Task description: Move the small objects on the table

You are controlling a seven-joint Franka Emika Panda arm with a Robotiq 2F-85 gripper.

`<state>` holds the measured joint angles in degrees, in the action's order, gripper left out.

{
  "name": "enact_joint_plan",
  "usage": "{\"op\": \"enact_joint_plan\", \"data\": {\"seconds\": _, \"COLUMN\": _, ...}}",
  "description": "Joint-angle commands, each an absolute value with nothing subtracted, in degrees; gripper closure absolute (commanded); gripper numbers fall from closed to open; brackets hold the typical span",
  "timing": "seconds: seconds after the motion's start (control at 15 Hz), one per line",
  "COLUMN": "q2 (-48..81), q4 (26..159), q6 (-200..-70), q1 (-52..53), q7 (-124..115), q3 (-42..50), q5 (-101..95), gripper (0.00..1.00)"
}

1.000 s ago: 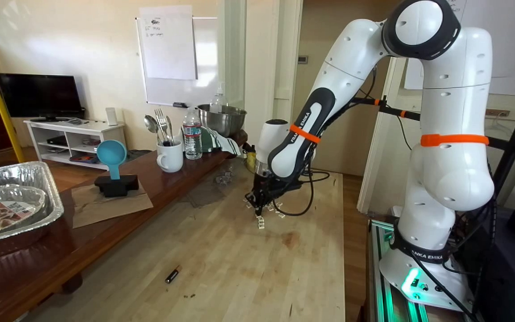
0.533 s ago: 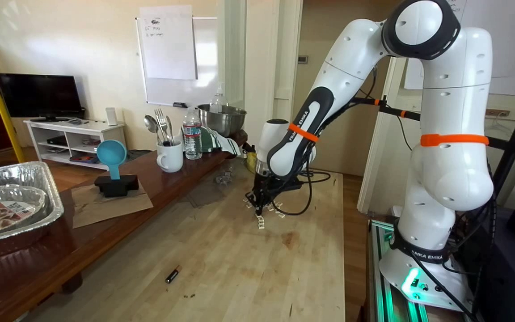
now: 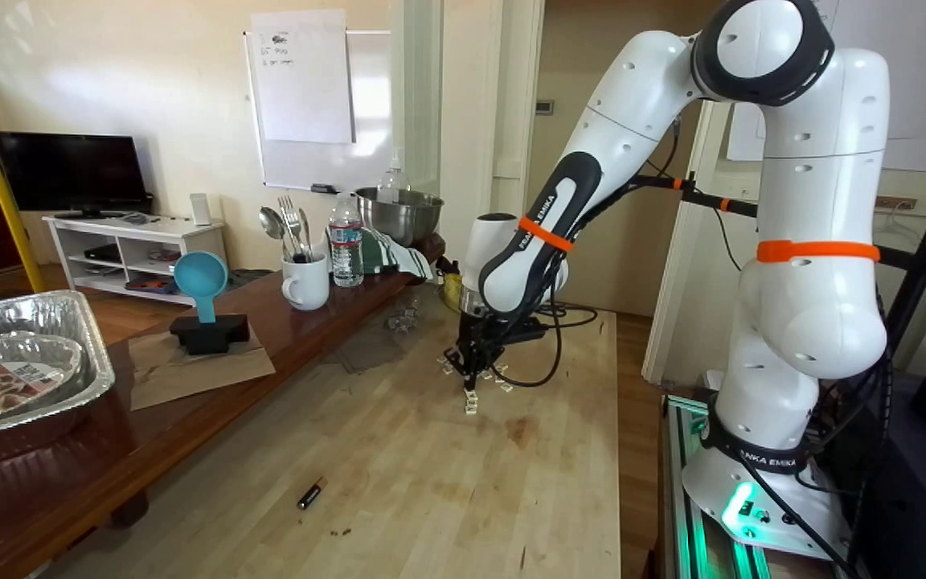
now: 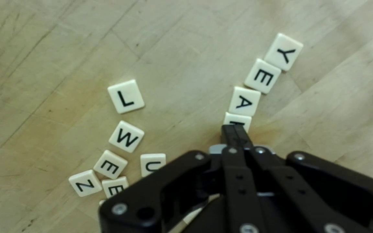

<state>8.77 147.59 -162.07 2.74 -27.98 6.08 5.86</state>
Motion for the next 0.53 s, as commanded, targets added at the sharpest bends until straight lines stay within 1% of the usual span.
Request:
{"op": "enact_joint_plan", "data": {"seconds": 0.0, "q2": 8.9, "q4": 148.09, "q6": -159.15, "q1": 1.95, "q7": -27.15, "q3": 5.33, "q5": 7.09, "gripper": 1.0}}
{"op": "enact_joint_plan", "data": {"seconds": 0.47, "q2": 7.98, "q4": 148.89, "q6": -161.41, "q1": 1.68, "q7": -28.47, "q3": 5.13, "q5": 9.71, "gripper": 1.0}}
